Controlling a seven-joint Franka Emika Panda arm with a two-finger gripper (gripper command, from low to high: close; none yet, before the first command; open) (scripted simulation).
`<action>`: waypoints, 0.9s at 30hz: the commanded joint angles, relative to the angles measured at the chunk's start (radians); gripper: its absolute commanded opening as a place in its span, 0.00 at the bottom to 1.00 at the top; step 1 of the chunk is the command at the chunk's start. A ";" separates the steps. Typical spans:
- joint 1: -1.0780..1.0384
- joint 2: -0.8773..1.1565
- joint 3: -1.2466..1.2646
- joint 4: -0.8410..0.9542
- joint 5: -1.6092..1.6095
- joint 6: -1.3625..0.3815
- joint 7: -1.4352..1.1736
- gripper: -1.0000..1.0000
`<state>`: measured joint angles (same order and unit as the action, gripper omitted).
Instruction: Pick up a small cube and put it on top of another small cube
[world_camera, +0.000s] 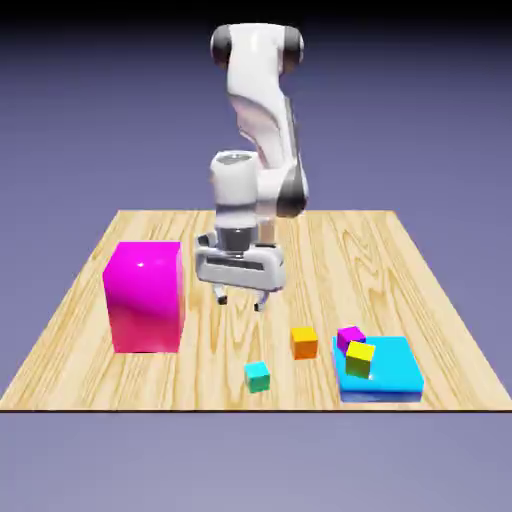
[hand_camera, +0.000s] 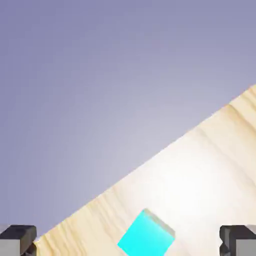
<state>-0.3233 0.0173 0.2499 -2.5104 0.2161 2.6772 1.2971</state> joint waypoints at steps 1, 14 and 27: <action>-0.020 0.036 0.015 0.019 0.013 -0.022 0.034 0.50; -0.163 0.448 0.134 0.179 0.120 -0.103 0.318 0.50; -0.203 0.319 0.301 0.227 0.081 -0.264 0.468 0.00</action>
<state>-0.5263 0.3363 0.5512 -2.2836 0.2989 2.4137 1.7644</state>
